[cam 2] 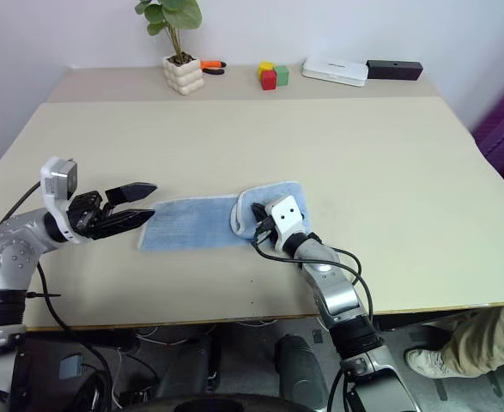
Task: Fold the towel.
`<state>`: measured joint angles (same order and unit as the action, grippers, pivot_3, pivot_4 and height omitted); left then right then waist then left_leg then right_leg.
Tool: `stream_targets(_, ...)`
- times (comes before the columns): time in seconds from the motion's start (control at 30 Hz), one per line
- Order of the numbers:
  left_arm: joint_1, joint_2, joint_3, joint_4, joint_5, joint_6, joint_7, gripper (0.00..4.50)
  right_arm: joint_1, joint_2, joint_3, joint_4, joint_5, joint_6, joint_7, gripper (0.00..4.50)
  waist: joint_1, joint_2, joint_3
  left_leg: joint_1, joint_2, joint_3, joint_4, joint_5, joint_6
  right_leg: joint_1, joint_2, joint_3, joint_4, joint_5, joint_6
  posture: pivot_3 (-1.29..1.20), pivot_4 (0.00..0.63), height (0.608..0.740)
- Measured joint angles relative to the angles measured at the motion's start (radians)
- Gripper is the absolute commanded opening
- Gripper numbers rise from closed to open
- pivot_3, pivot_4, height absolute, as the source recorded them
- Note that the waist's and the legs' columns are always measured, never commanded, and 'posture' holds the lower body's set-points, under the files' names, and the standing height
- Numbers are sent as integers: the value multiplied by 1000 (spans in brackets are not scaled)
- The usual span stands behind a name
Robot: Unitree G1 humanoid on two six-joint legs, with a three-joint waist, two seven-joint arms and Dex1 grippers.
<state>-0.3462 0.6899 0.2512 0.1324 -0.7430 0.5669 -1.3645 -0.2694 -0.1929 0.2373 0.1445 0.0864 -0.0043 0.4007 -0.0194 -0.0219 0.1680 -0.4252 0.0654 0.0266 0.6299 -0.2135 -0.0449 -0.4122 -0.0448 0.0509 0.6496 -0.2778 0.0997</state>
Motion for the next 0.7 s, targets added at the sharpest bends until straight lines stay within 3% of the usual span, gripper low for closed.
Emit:
stream_targets(0.17, 0, 8, 5, -4, -5, 8, 9, 4500, -9, -12, 35, 12, -85, -45, 12, 41, 0, 0, 0, 0, 0, 0, 0, 0, 0, 0, 0, 0, 0, 0, 0, 0, 150, 740)
stream_targets(0.27, 0, 10, 5, -10, -7, 8, 11, 4500, -12, -36, 44, -13, -102, -35, 59, 841, 0, 0, 0, 0, 0, 0, 0, 0, 0, 0, 0, 0, 0, 0, 0, 0, 150, 740)
stream_targets(0.5, 0, 12, 5, -10, -8, 16, 22, 4500, -84, -98, 29, -174, -70, 56, 177, 4355, 2, 0, 0, 0, 0, 0, 0, 0, 0, 0, 0, 0, 0, 0, 0, 0, 150, 740)
stream_targets(0.7, -11, 13, 27, 24, -32, 120, 135, 4500, -221, -153, -127, -271, 93, 251, 226, 4436, 8, 0, 0, 0, 0, 0, 1, 0, 0, 0, -1, 0, 0, 0, 1, 0, 150, 740)
